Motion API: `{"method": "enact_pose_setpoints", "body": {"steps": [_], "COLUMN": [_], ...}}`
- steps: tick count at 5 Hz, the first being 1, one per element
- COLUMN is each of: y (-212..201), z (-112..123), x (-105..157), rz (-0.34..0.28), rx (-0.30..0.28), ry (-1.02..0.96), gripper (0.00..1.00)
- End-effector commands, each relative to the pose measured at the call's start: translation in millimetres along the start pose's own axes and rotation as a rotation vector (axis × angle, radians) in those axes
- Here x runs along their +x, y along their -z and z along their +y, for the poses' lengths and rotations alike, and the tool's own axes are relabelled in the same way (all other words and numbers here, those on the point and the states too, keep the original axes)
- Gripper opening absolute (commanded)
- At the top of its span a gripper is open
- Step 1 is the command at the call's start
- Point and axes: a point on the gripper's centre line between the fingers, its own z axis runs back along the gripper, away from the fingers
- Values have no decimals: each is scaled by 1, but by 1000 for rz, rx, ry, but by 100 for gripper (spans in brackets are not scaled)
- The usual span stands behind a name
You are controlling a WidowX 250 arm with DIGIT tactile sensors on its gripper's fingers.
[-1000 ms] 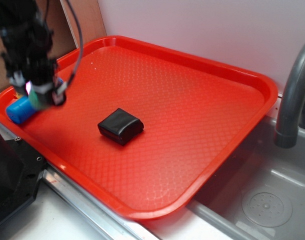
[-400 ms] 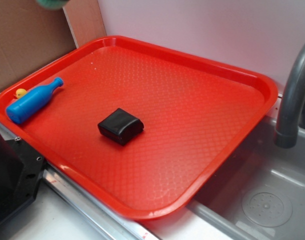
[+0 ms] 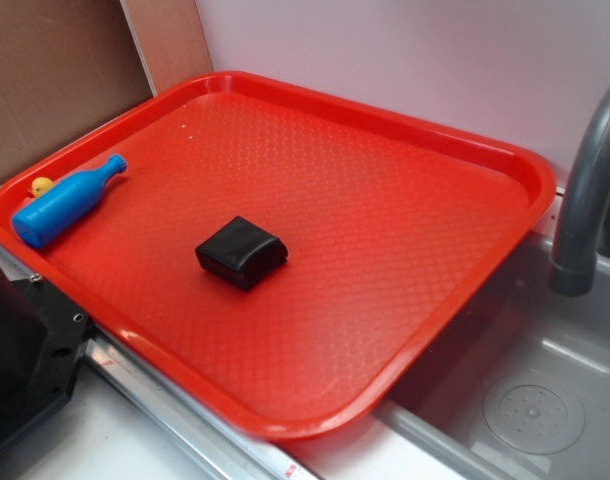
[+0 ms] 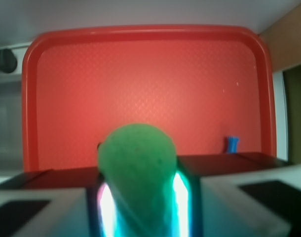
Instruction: Grab the green ball.
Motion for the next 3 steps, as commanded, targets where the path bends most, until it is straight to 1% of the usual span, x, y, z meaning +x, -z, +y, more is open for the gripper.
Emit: {"method": "enact_pose_setpoints", "body": {"steps": [1,2,3], "y": [20,20,27], "z": [12,15,18], "x": [6,5,6], "rz": [-54,-65,-47], "rx": [35,25,26], "ry": [-41,-46,-48], "gripper": [0,0,0]}}
